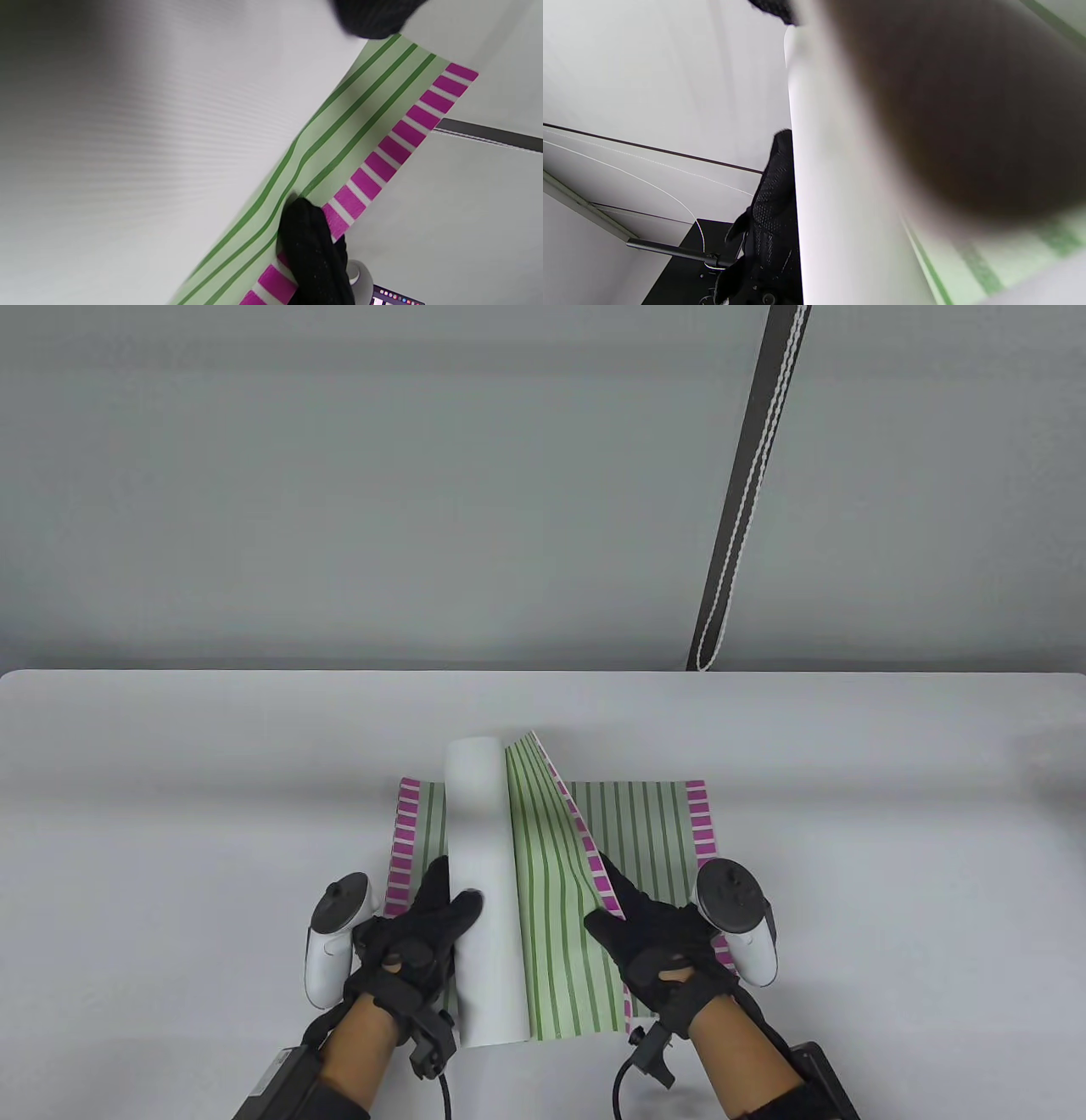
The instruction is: Unroll mouse pads and stack together
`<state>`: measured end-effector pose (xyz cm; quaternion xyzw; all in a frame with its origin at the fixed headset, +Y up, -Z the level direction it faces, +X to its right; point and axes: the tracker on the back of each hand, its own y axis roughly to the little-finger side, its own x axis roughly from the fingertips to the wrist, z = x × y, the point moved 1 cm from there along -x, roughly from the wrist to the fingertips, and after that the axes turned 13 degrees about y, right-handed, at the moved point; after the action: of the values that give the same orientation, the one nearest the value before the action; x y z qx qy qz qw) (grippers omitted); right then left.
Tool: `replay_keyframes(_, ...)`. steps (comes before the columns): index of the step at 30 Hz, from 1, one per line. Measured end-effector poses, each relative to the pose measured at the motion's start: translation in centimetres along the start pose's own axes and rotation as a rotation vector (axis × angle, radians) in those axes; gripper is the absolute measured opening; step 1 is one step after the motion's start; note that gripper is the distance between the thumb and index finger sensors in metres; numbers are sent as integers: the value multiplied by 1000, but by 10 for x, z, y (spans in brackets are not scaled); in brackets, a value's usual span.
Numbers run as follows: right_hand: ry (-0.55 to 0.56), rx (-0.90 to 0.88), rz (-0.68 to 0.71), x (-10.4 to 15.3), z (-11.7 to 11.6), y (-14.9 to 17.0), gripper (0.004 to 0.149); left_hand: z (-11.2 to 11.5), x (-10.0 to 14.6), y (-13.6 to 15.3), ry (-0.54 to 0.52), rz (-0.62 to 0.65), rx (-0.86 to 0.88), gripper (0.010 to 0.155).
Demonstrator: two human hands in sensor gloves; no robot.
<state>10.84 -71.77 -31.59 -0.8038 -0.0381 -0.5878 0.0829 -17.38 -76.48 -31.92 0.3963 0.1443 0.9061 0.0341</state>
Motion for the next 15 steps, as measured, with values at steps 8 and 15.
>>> replay_keyframes(8,-19,75,21,1,-6,-7,64,1,-2,8,-43,-51,26,110)
replay_keyframes(15,35,21,14,1,18,-5,63,-12,2,7,-67,-3,65,93)
